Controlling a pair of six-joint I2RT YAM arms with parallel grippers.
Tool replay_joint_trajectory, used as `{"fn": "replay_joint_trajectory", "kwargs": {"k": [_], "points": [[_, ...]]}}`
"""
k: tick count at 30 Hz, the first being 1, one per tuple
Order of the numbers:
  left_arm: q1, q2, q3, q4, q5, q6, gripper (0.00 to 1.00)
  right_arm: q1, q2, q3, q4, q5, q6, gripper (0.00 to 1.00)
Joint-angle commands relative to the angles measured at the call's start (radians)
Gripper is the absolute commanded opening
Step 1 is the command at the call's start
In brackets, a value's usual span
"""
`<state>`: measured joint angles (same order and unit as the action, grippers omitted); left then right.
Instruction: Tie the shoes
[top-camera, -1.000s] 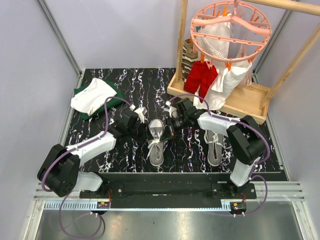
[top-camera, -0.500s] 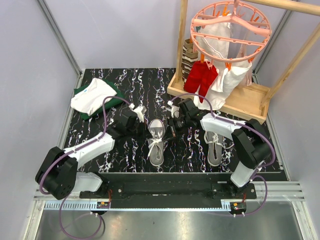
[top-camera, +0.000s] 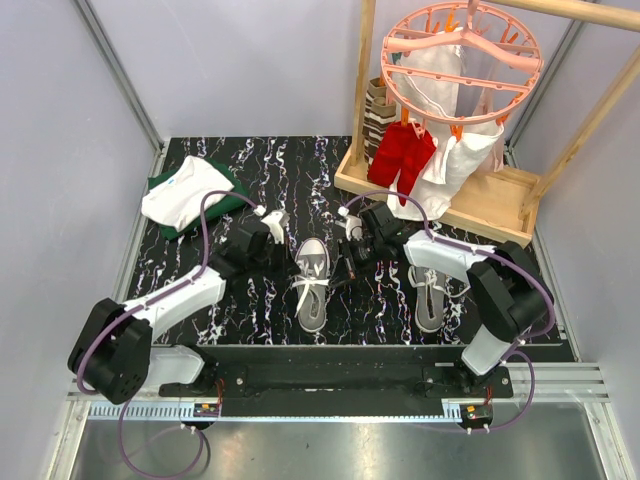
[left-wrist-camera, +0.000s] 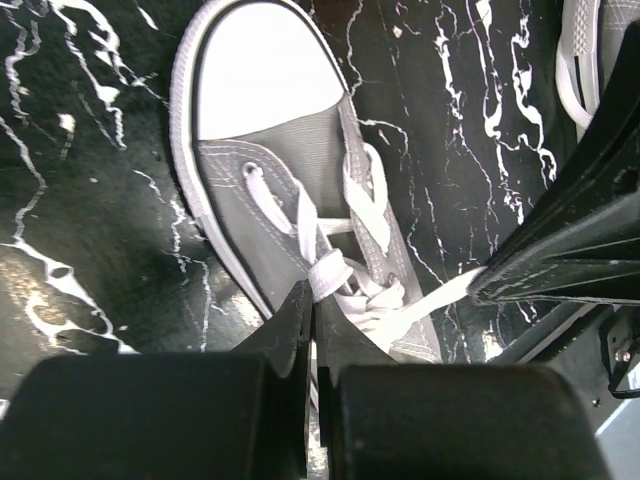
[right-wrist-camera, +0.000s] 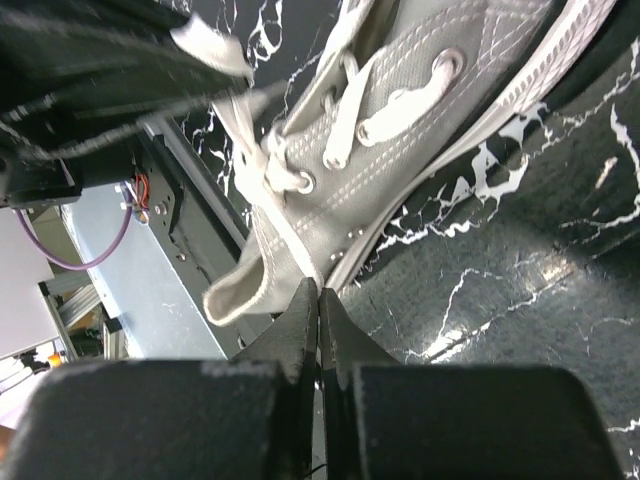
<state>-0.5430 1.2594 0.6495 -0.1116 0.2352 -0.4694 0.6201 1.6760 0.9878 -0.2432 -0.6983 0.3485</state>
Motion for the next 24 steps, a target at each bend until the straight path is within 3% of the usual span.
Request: {"fn": "replay_joint_trajectory", "kwargs": {"k": [1,24], "points": [[0.034,-0.032,-0.001,0.02,-0.039,0.069,0.0,0.006,-0.058,-0.008,-0.031,0.043,-0.039,0.0],[0.067,-0.006,0.007,0.007,-0.063,0.109,0.0,-0.008,-0.059,-0.026,-0.05,0.082,-0.078,0.0]]}}
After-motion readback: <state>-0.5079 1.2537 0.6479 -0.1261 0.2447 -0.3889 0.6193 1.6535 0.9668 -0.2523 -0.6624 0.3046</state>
